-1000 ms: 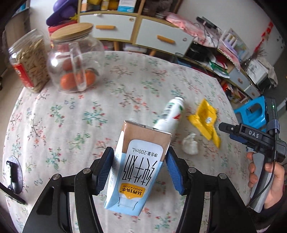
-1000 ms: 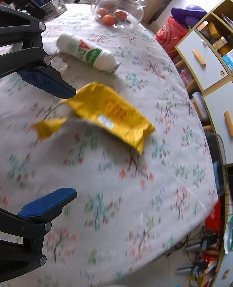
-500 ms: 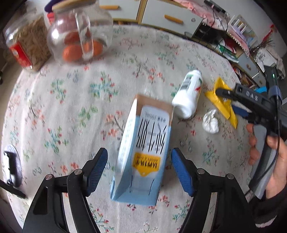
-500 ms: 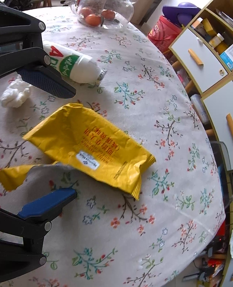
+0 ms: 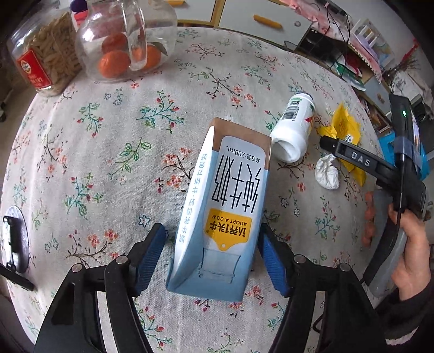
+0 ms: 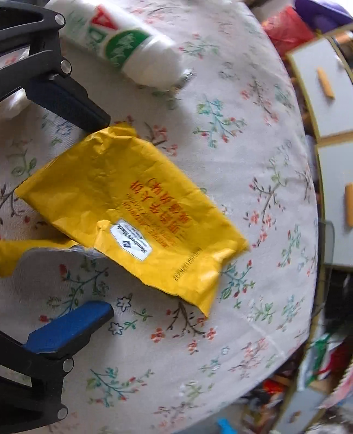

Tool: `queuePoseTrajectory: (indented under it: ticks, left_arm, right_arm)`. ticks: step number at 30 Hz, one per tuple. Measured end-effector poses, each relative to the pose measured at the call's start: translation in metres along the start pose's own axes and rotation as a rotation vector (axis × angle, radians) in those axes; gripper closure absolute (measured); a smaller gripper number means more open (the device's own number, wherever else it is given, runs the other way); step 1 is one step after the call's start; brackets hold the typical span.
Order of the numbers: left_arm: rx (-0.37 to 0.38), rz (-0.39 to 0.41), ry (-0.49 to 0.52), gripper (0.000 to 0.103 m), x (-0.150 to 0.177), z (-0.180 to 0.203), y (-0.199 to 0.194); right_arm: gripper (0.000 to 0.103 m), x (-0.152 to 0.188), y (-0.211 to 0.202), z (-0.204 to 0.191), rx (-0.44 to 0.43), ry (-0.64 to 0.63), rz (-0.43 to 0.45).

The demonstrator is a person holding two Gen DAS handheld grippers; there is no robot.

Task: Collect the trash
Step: 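Lift the milk carton with the left gripper while the right grasps the yellow packet, then carry the yellow packet in the right gripper over the wastebasket and release it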

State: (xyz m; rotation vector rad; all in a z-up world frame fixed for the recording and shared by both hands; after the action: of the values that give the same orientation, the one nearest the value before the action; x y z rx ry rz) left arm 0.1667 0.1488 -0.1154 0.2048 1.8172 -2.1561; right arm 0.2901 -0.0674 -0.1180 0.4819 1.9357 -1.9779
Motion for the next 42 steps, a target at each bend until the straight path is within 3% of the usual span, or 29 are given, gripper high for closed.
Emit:
queuePoseTrajectory:
  ticks: [9, 16, 21, 26, 29, 42]
  left_arm:
    - [-0.01, 0.025, -0.048, 0.037, 0.011, 0.0, -0.006]
    - [0.005, 0.067, -0.104, 0.038, 0.013, -0.002, -0.019]
    - [0.013, 0.089, -0.108, 0.038, 0.014, 0.001, -0.027]
    - [0.017, 0.092, -0.102, 0.038, 0.013, 0.005, -0.029]
    - [0.02, 0.092, -0.1, 0.038, 0.011, 0.008, -0.028]
    - [0.06, 0.122, -0.09, 0.038, 0.0, 0.02, -0.039]
  right_arm:
    - [0.0, 0.014, -0.007, 0.006, -0.031, -0.063, 0.057]
    - [0.001, 0.015, -0.013, 0.002, -0.072, -0.105, -0.01]
    - [0.021, 0.018, -0.021, 0.004, -0.093, -0.124, 0.0]
    - [0.057, 0.019, -0.029, 0.011, -0.137, -0.133, -0.006]
    - [0.066, 0.02, -0.031, 0.017, -0.158, -0.118, -0.02]
    - [0.07, 0.014, -0.051, 0.064, -0.157, -0.062, -0.015]
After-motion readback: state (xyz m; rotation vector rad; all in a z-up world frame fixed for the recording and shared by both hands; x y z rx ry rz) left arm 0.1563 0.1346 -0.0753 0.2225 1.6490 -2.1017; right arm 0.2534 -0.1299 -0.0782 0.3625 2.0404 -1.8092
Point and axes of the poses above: each gripper's, at about its wrist camera, not at the fingertips, and y roughly the way its jaws point, z to its right, x to its underside, the point moved 4 cm from there along y, roughly the way its jaws point, and after that the axes turned 2 degrees about z, right-handed, at the moved point
